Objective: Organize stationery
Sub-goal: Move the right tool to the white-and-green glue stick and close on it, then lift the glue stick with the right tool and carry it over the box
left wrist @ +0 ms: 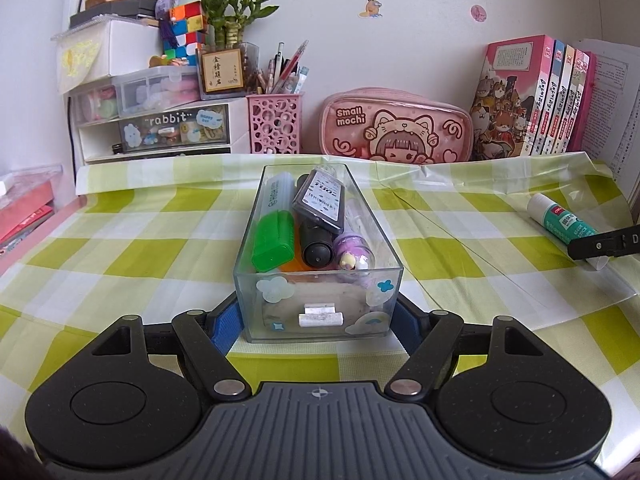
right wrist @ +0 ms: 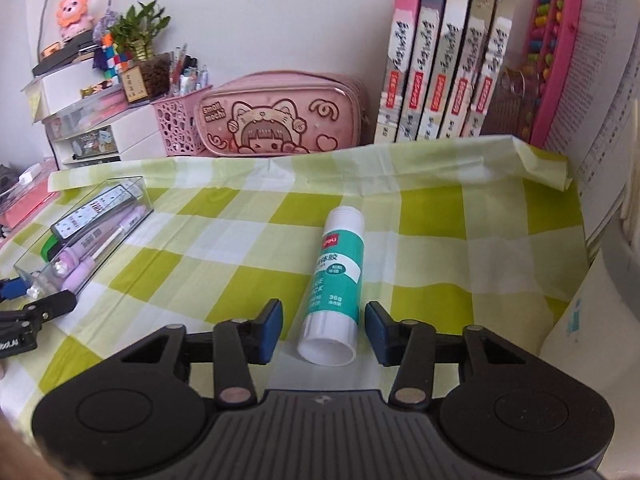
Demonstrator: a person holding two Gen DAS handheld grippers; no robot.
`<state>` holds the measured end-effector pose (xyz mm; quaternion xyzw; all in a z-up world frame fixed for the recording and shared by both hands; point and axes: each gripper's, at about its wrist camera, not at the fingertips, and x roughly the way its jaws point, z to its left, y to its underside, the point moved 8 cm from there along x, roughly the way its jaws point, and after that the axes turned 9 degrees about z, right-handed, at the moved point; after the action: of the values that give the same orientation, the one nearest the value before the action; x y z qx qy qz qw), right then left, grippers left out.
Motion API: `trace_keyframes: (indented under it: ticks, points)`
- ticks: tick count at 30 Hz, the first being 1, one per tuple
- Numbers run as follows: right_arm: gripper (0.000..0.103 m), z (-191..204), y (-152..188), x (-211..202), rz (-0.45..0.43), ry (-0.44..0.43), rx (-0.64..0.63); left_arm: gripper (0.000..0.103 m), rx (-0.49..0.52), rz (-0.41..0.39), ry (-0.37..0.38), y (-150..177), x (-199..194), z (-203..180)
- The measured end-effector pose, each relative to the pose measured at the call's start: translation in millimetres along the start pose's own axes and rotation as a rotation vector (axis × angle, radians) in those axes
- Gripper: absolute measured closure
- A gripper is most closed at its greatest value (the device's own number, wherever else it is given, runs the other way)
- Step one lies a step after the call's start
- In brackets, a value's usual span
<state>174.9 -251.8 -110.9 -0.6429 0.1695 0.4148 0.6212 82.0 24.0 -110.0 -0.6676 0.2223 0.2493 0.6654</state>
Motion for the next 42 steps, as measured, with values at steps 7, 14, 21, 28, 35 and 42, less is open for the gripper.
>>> trace_keyframes:
  ticks: [7, 14, 21, 28, 35, 42]
  points:
    - [0.060, 26, -2, 5, 0.040, -0.026, -0.012, 0.029, 0.001, 0.000, 0.001, 0, 0, 0]
    - [0.060, 73, -3, 9, 0.090, -0.068, -0.062, 0.029, 0.000, 0.000, 0.001, 0, 0, 0]
    - [0.060, 115, -3, 15, 0.137, -0.103, -0.108, 0.029, 0.000, 0.000, 0.001, 0, 0, 0]
    - [0.059, 148, -3, 20, 0.178, -0.142, -0.144, 0.029, 0.000, 0.000, 0.000, 0, 0, 0]
    - [0.056, 158, -12, 23, 0.230, -0.225, -0.117, 0.029, 0.000, -0.001, 0.001, 0, 0, 0]
    - [0.056, 155, -33, 39, 0.253, -0.266, -0.042, 0.029, -0.001, -0.001, 0.002, 0, 0, 0]
